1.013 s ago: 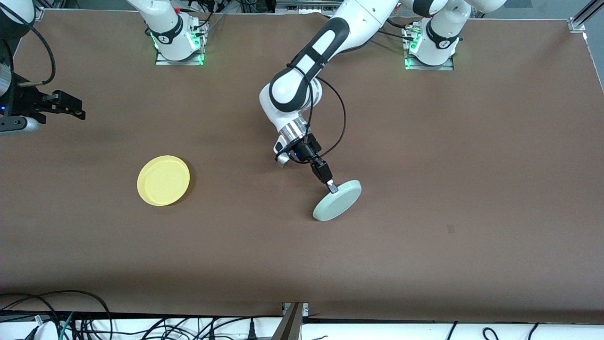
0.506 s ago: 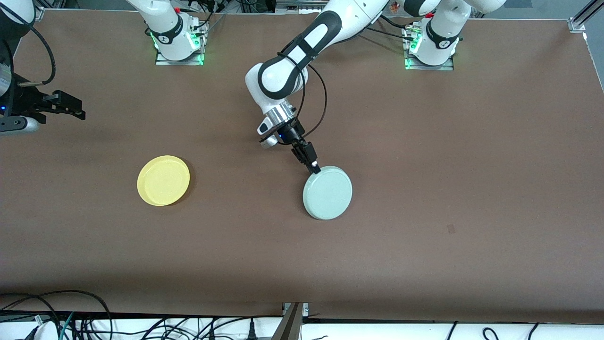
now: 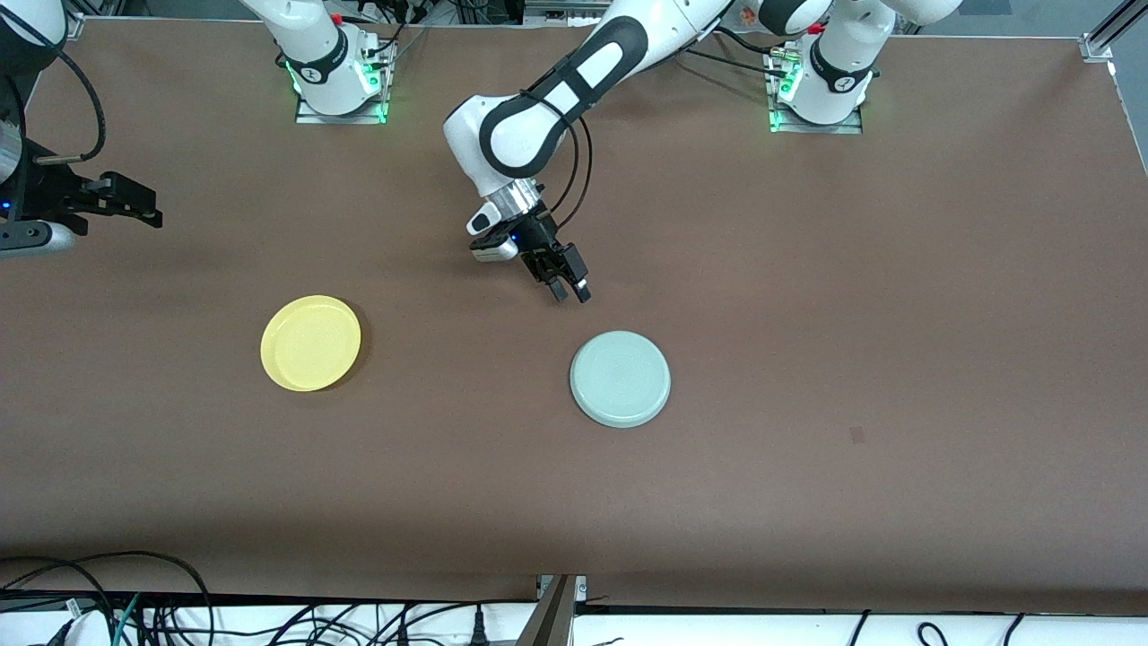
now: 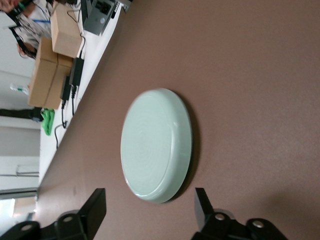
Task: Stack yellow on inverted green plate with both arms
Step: 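Retract the left gripper while the right gripper reaches the yellow plate, then grasp the yellow plate's rim with the right gripper, then slide the yellow plate with the right gripper onto the green plate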
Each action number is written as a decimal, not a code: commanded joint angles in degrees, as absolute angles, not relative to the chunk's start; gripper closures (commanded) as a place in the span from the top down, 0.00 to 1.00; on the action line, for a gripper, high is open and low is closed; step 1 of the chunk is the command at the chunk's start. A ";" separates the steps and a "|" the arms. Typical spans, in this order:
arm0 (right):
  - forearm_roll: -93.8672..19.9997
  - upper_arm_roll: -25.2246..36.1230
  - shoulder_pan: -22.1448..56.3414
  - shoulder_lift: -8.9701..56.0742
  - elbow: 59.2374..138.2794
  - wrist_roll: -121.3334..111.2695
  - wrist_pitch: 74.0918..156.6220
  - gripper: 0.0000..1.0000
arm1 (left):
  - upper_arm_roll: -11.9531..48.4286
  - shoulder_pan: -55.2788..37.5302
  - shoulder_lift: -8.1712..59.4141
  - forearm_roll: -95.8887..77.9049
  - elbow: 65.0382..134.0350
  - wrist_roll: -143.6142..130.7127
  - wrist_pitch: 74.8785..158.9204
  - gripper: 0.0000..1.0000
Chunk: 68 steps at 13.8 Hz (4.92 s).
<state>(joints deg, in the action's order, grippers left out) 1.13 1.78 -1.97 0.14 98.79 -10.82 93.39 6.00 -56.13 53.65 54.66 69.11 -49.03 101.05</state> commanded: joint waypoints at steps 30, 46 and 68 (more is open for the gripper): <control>-14.85 2.64 -5.98 31.11 112.41 -12.13 135.88 0.14 | -4.22 -0.44 10.55 -2.64 89.20 5.19 96.86 1.00; -19.60 -11.76 -3.79 24.87 102.22 1.55 119.25 0.00 | -3.69 -0.88 13.62 -2.02 85.87 2.37 96.86 1.00; -19.16 -12.13 29.88 48.87 87.63 48.69 159.34 0.00 | -3.69 -0.09 13.80 -2.37 85.87 3.43 96.86 1.00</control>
<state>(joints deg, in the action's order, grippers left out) -18.80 -12.45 28.36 47.78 89.19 47.17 157.28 -3.66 -0.28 13.28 -1.40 86.99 2.76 96.90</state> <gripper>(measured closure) 0.982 0.000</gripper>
